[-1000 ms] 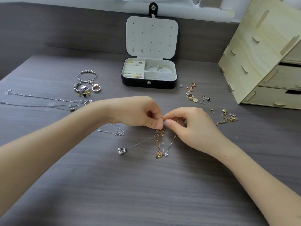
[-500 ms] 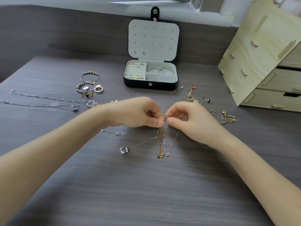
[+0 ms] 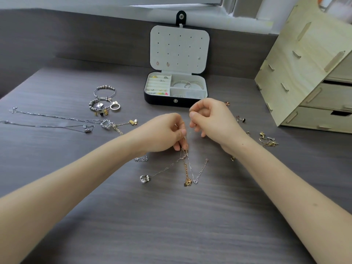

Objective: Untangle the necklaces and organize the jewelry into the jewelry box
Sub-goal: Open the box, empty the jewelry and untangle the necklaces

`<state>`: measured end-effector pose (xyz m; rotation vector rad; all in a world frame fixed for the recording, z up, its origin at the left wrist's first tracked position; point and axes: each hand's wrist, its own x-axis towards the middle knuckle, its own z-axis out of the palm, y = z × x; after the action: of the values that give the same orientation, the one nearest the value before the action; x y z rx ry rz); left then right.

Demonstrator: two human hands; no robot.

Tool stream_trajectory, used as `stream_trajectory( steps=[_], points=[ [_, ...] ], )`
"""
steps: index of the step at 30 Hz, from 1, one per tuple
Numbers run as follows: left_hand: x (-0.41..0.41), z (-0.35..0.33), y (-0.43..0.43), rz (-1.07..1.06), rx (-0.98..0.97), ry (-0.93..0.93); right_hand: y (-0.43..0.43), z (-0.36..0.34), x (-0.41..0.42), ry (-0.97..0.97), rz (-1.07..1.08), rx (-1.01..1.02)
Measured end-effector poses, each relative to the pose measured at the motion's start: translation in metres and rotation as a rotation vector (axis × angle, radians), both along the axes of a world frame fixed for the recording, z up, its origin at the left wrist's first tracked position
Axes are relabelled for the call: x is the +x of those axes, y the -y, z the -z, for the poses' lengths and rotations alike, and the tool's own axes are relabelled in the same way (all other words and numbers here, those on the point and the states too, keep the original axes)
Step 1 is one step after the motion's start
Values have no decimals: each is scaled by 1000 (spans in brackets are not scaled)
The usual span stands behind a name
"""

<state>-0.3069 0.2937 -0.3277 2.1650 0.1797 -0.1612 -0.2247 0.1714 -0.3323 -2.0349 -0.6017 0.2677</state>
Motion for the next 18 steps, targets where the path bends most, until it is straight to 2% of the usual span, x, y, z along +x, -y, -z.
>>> stream_trajectory(
  steps=[8,18],
  points=[
    [-15,5,-9,-137,-231,55,-10,17,6,341,94,-242],
    [-13,15,-17,-328,-186,106,-3,14,-6,501,72,-384]
  ],
)
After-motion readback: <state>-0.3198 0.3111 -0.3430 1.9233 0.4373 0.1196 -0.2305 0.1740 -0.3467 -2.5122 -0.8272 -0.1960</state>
